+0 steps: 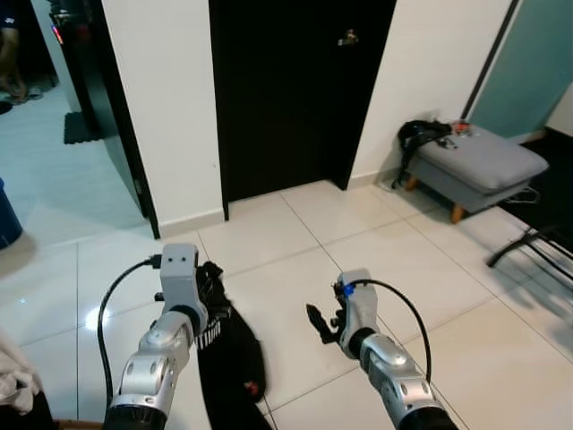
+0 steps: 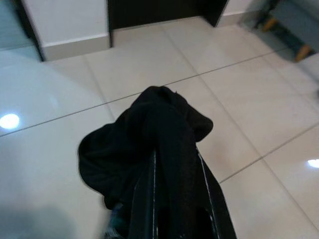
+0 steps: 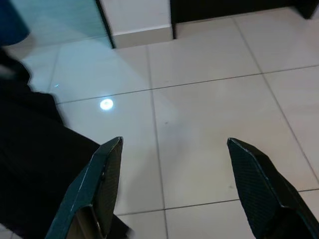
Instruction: Hang hanger
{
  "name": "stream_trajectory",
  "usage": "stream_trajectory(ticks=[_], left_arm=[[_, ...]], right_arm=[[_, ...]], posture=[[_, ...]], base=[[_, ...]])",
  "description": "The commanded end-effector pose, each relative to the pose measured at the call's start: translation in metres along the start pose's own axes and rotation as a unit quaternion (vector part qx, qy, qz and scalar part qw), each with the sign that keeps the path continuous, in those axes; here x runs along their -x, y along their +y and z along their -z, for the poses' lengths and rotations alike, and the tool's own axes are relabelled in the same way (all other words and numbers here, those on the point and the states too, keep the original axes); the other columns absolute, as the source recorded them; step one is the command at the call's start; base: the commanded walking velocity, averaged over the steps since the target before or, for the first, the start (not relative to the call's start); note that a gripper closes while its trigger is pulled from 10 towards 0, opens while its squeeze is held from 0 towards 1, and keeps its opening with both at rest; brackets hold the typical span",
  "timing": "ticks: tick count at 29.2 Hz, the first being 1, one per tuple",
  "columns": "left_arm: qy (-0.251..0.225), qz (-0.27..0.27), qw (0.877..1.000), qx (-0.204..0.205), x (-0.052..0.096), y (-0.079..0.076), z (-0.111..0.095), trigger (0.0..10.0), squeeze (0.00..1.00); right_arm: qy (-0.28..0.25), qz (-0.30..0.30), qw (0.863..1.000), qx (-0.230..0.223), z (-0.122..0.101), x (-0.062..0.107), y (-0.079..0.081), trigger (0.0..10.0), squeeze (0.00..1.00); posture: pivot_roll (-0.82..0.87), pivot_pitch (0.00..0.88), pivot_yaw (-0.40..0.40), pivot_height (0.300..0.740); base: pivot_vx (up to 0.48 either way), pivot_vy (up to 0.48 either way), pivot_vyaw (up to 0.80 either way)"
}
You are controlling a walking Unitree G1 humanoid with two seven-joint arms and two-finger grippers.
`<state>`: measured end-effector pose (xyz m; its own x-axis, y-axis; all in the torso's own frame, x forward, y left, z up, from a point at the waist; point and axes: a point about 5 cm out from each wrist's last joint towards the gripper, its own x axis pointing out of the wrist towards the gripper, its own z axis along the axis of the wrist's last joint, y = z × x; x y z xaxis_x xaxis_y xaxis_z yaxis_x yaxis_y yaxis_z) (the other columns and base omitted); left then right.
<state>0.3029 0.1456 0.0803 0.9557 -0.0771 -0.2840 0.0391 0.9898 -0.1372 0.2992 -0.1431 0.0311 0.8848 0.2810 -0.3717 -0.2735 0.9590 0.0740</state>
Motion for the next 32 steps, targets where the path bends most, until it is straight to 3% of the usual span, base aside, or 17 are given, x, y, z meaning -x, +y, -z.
stream_trajectory(ticks=[1,17,27,32], left_arm=[[-0.009,0.001,1.000,0.001,0.0011,0.0003,-0.0040,10.0,0.00],[-0.011,0.011,1.000,-0.002,-0.0035,-0.0055,-0.0082,10.0,0.00],[-0.011,0.008,1.000,-0.001,-0.0050,-0.0041,-0.0091,10.0,0.00],[-0.014,0.010,1.000,0.002,-0.0063,-0.0071,-0.0096,10.0,0.00]], right_arm=[[-0.008,0.013,1.000,-0.010,-0.0029,0.0002,-0.0044,10.0,0.00],[-0.012,0.028,0.999,-0.016,-0.0003,0.0037,-0.0098,10.0,0.00],[-0.013,0.034,0.999,-0.015,-0.0015,0.0027,-0.0119,10.0,0.00],[-0.013,0.037,0.999,-0.016,-0.0017,0.0033,-0.0143,10.0,0.00]], posture=[[0.04,0.004,-0.033,0.740],[0.04,0.000,-0.010,0.740],[0.04,0.000,-0.011,0.740],[0.03,0.000,-0.007,0.740]], base=[[0.341,0.000,0.00],[0.344,0.000,-0.78],[0.345,0.000,-0.22],[0.344,0.000,-0.80]])
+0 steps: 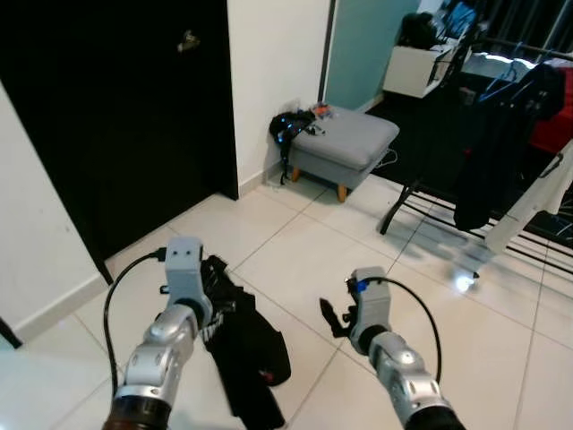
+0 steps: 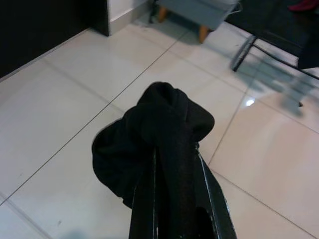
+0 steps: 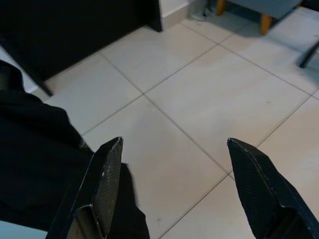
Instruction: Hang hanger
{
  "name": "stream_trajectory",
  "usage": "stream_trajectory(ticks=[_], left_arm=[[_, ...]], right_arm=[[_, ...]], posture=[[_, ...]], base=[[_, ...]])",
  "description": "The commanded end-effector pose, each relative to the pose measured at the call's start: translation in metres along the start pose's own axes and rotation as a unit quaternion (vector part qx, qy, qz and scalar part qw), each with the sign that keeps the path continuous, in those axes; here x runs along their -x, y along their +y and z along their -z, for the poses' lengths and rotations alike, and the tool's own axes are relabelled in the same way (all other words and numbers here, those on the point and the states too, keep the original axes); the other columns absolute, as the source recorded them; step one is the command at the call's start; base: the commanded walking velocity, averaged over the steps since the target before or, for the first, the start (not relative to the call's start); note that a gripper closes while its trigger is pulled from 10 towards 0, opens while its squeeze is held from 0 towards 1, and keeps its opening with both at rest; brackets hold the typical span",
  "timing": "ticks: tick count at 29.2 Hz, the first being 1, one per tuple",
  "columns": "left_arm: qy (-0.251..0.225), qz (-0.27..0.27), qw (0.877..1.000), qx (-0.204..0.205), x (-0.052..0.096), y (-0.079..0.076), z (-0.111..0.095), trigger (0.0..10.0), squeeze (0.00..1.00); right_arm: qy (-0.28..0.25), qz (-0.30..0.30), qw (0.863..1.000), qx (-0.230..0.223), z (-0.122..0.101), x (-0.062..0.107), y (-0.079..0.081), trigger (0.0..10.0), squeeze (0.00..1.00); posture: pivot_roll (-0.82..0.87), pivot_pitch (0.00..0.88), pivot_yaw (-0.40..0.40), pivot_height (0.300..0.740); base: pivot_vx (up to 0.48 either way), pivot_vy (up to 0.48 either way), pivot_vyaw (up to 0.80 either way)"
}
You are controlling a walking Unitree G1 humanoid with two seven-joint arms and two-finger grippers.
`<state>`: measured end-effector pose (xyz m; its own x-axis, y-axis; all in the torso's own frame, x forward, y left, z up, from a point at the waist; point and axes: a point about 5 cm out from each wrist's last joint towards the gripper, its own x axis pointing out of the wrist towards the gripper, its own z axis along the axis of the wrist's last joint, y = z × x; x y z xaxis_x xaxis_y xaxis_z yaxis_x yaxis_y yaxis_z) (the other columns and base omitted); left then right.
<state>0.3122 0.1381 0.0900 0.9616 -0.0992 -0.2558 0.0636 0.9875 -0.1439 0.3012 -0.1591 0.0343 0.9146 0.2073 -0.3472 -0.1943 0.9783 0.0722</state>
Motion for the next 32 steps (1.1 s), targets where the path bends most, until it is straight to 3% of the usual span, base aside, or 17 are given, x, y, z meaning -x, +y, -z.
stream_trajectory(ticks=[1,9,16,23,32], left_arm=[[-0.001,-0.001,1.000,0.002,0.000,0.001,0.001,10.0,0.00],[-0.003,0.001,1.000,0.001,-0.003,0.000,-0.001,10.0,0.00],[-0.001,-0.021,1.000,0.010,-0.002,0.009,0.002,10.0,0.00],[-0.002,-0.046,0.999,0.002,0.002,0.023,0.007,10.0,0.00],[-0.008,-0.037,0.999,0.000,0.004,0.019,0.008,10.0,0.00]], right_arm=[[0.003,-0.001,1.000,-0.002,0.002,0.000,0.001,10.0,0.00],[-0.003,0.003,1.000,0.000,-0.002,-0.001,-0.001,10.0,0.00],[-0.010,-0.016,1.000,0.025,-0.006,-0.004,0.005,10.0,0.00],[-0.012,-0.012,1.000,0.020,-0.008,-0.005,0.003,10.0,0.00],[-0.011,-0.018,0.999,0.025,-0.010,-0.008,0.006,10.0,0.00]], posture=[[0.03,0.000,-0.007,0.740],[0.03,0.000,-0.006,0.740],[0.02,0.000,-0.001,0.740],[0.03,0.000,-0.015,0.740],[0.03,0.000,-0.025,0.740]], base=[[0.345,0.000,-0.80],[0.343,0.000,-0.80],[0.334,0.000,0.00],[0.334,0.000,0.00],[0.330,0.000,0.00]])
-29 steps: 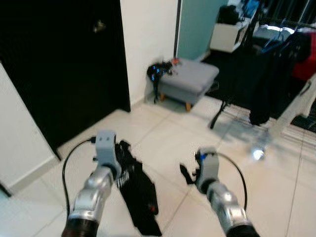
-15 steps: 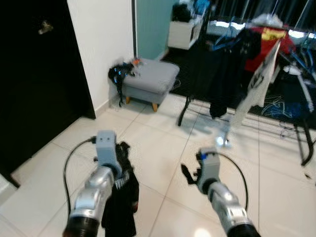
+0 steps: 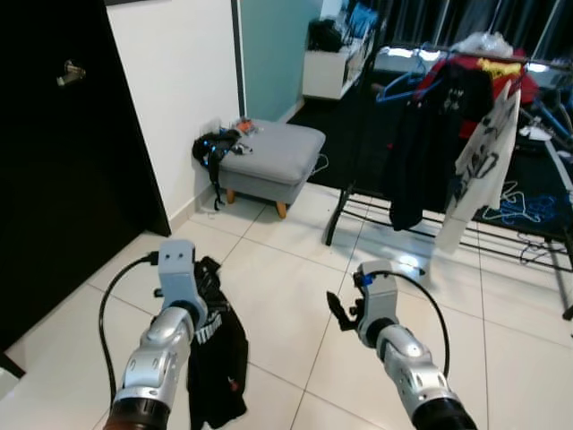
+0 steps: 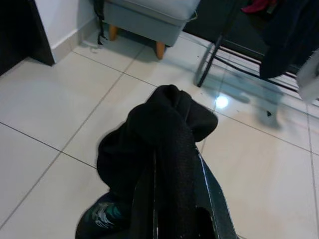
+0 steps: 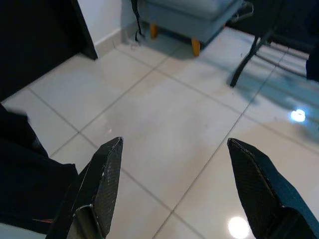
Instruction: Hang hanger
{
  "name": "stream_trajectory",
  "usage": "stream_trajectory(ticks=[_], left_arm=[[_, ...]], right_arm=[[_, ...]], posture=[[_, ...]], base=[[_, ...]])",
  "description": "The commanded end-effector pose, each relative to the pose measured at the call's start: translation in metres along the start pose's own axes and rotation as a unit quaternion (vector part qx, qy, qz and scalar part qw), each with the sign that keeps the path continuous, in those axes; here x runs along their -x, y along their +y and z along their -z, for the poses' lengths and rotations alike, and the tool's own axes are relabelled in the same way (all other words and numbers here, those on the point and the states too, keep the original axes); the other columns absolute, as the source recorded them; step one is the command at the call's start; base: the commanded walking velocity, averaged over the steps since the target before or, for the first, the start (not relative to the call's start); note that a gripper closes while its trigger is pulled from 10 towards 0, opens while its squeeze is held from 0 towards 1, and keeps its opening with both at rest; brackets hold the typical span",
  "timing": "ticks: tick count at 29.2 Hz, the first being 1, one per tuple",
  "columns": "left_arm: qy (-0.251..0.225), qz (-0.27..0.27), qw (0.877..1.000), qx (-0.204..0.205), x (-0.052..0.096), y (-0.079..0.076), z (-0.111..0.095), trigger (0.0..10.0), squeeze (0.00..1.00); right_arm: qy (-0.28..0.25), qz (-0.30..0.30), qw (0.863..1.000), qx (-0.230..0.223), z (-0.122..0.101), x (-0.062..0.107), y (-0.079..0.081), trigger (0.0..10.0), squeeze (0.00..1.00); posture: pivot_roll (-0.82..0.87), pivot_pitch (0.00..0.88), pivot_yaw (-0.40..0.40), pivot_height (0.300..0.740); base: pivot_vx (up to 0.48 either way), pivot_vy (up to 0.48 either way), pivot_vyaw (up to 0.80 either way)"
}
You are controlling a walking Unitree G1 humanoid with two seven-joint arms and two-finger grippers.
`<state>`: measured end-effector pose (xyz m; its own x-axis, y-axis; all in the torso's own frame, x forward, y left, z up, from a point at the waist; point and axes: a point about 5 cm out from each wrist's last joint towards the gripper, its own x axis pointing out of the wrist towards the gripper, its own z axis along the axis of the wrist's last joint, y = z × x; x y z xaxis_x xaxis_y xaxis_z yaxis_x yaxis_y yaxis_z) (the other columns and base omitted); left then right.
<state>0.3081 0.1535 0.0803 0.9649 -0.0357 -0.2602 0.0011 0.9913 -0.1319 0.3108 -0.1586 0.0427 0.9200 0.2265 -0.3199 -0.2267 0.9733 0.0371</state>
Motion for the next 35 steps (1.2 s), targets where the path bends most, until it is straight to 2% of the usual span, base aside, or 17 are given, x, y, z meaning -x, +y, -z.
stream_trajectory(ticks=[1,6,18,35], left_arm=[[-0.006,-0.002,1.000,-0.001,0.001,0.001,0.000,10.0,0.00],[-0.004,0.009,1.000,-0.003,0.002,-0.004,0.002,10.0,0.00],[0.001,0.022,1.000,-0.008,0.002,-0.007,0.004,10.0,0.00],[0.000,0.027,1.000,-0.004,0.003,-0.009,0.003,10.0,0.00]], right_arm=[[0.003,-0.006,1.000,0.001,0.001,-0.002,0.006,10.0,0.00],[0.005,-0.002,1.000,-0.003,0.002,-0.002,0.006,10.0,0.00],[0.002,0.004,1.000,-0.007,0.004,0.000,0.004,10.0,0.00],[-0.004,0.002,1.000,-0.003,0.002,-0.001,0.004,10.0,0.00]], posture=[[0.03,0.000,-0.024,0.740],[0.02,0.000,-0.015,0.740],[0.01,0.000,-0.002,0.740],[0.02,0.000,-0.007,0.740]], base=[[0.330,0.000,0.00],[0.333,0.000,-0.33],[0.332,0.000,-0.80],[0.331,0.000,0.00]])
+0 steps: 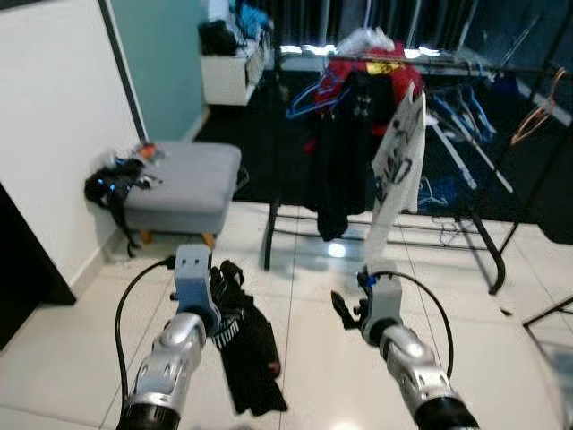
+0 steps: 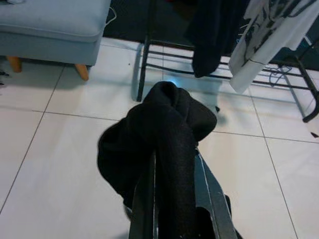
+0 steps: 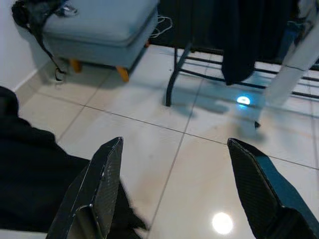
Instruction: Hang hanger
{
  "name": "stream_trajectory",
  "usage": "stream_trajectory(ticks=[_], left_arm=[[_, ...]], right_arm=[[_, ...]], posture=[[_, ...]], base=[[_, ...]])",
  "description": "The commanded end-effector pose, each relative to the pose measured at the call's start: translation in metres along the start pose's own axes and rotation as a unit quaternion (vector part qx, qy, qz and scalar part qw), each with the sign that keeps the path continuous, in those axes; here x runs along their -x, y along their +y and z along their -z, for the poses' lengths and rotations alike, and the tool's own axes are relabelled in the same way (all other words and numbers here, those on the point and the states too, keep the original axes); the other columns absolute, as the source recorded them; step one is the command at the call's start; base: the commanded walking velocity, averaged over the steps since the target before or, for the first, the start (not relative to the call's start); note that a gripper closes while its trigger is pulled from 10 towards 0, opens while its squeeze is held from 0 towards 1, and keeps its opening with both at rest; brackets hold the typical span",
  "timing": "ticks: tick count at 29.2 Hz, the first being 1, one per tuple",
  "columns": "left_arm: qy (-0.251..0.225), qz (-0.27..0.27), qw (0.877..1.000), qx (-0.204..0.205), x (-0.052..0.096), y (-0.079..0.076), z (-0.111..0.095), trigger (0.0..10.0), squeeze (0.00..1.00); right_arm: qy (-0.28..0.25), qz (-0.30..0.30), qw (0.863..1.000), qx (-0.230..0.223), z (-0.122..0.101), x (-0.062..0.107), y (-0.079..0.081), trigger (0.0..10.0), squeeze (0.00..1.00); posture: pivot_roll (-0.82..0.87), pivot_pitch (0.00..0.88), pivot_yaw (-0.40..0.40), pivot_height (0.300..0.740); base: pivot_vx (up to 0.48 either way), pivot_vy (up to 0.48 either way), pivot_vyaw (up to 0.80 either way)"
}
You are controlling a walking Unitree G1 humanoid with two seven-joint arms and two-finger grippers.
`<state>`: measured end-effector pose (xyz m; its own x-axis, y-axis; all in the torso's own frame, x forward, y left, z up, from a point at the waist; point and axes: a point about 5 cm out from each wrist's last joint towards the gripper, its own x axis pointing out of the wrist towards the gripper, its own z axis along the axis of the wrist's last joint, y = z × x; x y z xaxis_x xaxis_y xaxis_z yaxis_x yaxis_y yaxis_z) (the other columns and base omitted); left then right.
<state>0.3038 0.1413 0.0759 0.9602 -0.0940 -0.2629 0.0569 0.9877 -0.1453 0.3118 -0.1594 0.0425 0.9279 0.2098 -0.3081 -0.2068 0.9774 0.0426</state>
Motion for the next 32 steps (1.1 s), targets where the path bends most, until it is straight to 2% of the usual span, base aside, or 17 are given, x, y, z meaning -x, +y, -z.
stream_trajectory(ticks=[1,14,27,32], left_arm=[[-0.006,-0.002,1.000,-0.003,0.0002,0.0025,-0.0036,10.0,0.00],[-0.010,-0.004,1.000,-0.001,0.0016,0.0017,-0.0044,10.0,0.00],[-0.008,-0.004,1.000,-0.005,0.0041,0.0035,-0.0046,10.0,0.00],[-0.006,0.003,1.000,-0.001,0.0034,-0.0006,-0.0039,10.0,0.00]], right_arm=[[0.002,-0.007,1.000,0.003,0.0025,-0.0002,0.0052,10.0,0.00],[0.005,-0.005,1.000,0.006,0.0052,0.0025,0.0027,10.0,0.00],[0.010,-0.008,1.000,0.005,0.0099,0.0048,0.0079,10.0,0.00],[0.013,-0.002,1.000,0.004,0.0121,0.0069,0.0050,10.0,0.00]], posture=[[0.02,0.000,-0.007,0.740],[0.02,0.000,-0.013,0.740],[0.02,0.000,-0.010,0.740],[0.01,0.000,-0.003,0.740]], base=[[0.330,0.000,0.00],[0.336,0.000,0.00],[0.351,0.000,0.00],[0.350,0.000,0.00]])
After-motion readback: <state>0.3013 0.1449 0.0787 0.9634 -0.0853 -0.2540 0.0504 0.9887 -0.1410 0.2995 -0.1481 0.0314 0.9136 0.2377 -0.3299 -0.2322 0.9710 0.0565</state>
